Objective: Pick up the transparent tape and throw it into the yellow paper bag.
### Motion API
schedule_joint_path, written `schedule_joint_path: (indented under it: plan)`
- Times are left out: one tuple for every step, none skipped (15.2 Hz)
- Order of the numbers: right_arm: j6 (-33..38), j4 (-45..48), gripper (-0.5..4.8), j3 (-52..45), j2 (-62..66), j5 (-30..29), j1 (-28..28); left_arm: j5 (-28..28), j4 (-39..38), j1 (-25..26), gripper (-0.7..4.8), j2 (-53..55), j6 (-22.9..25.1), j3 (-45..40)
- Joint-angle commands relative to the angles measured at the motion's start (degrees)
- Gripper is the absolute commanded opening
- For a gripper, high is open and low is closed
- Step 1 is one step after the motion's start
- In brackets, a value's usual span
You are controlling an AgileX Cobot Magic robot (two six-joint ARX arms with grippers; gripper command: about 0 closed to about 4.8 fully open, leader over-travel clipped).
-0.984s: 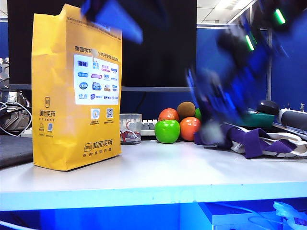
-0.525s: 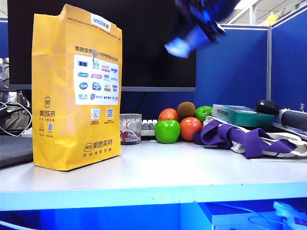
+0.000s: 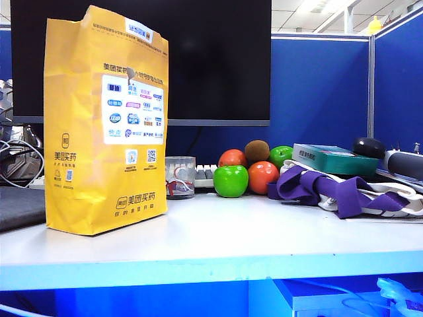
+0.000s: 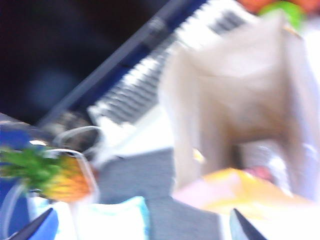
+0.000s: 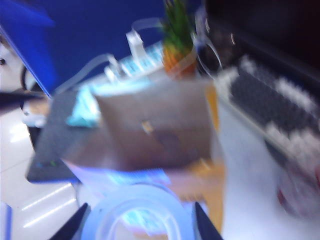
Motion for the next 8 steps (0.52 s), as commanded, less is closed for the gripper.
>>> schedule_joint_path:
  plan:
    - [5.40, 4.90, 1.98, 3.69, 2.21, -7.21, 1.09, 17.14, -2.23, 6.91, 4.79, -1.46, -2.32, 3.67]
    - [7.37, 5.77, 2.16, 5.42, 3.69, -9.51, 1.14, 19.91, -2.93, 8.83, 4.79, -1.88, -2.62, 4.72]
    - [9.57, 6.95, 2.16, 7.30, 5.51, -13.09, 1.44, 22.86, -3.91, 10.78, 4.79, -2.16, -2.62, 5.77]
    - [11.91, 8.55, 2.16, 8.96, 7.26, -14.91, 1.68, 27.08, -5.14, 12.07, 4.79, -2.19, -2.67, 6.51]
    - [13.62, 9.81, 2.16, 10.78, 9.14, -15.17, 2.12, 29.05, -5.95, 12.94, 4.79, -2.19, -2.71, 6.54]
    - [14.40, 10.47, 2.16, 11.65, 10.29, -15.96, 2.60, 29.00, -6.69, 13.55, 4.79, -2.19, -2.67, 6.51]
    - [16.68, 11.98, 2.16, 12.92, 11.98, -17.66, 2.84, 29.03, -7.63, 14.60, 4.79, -2.19, -2.67, 6.51]
    - [18.23, 13.35, 2.16, 13.90, 13.77, -17.88, 3.30, 29.05, -7.80, 15.28, 4.79, -2.16, -2.67, 6.51]
